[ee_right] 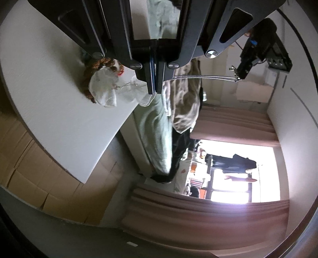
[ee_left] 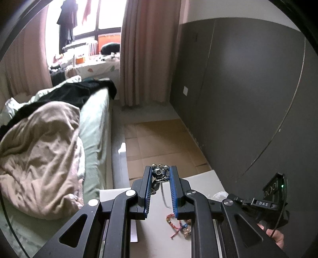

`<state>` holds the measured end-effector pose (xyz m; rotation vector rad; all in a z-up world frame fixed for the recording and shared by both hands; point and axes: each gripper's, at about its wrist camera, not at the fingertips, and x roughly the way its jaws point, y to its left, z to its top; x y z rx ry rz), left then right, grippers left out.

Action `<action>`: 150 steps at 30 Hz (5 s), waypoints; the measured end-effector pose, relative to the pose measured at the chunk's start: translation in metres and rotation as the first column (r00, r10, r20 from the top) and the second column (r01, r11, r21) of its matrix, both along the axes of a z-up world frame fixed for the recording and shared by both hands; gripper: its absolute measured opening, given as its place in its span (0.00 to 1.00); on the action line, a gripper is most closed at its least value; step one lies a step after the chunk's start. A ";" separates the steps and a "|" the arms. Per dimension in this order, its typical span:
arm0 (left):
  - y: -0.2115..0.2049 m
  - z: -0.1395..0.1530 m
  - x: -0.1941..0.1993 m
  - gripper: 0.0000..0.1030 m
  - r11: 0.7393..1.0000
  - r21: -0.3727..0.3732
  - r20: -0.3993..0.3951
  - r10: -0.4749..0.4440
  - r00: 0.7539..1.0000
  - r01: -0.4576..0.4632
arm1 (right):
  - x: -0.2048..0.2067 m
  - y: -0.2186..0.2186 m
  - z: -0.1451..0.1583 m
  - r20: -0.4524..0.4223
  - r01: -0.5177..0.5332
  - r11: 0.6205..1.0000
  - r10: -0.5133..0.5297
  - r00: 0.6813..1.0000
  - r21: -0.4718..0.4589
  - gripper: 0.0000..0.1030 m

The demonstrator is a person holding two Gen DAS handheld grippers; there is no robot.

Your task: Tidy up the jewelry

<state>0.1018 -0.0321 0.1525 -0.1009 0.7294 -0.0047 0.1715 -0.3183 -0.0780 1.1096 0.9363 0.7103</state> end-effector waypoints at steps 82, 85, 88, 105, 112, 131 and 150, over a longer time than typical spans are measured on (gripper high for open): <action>0.123 -0.114 -0.026 0.17 0.957 -0.184 -0.064 0.216 0.974 -0.224 | -0.023 0.092 0.016 0.132 -0.166 0.979 0.181 0.974 -0.121 0.03; 0.126 -0.128 -0.023 0.17 0.947 -0.226 -0.069 0.219 0.973 -0.229 | -0.022 0.097 0.015 0.137 -0.169 0.978 0.185 0.973 -0.123 0.03; 0.125 -0.142 -0.018 0.18 0.950 -0.221 -0.094 0.206 0.974 -0.222 | -0.022 0.100 0.012 0.137 -0.176 0.976 0.193 0.971 -0.130 0.03; 0.151 -0.171 -0.024 0.27 0.903 -0.349 -0.196 0.191 0.962 -0.250 | -0.037 0.153 0.031 0.273 -0.248 0.967 0.254 0.928 -0.059 0.03; 0.168 -0.153 -0.042 0.70 0.890 -0.374 -0.122 0.233 0.965 -0.262 | -0.041 0.203 0.035 0.301 -0.307 0.950 0.311 0.901 -0.060 0.03; 0.191 -0.156 -0.050 0.71 0.850 -0.429 -0.133 0.277 0.952 -0.307 | -0.017 0.240 -0.001 0.163 -0.217 0.930 0.272 0.948 -0.296 0.64; 0.135 -0.156 -0.033 0.71 0.926 -0.318 -0.141 0.168 0.976 -0.205 | -0.025 0.119 0.031 0.130 -0.050 0.880 0.125 0.984 -0.472 0.64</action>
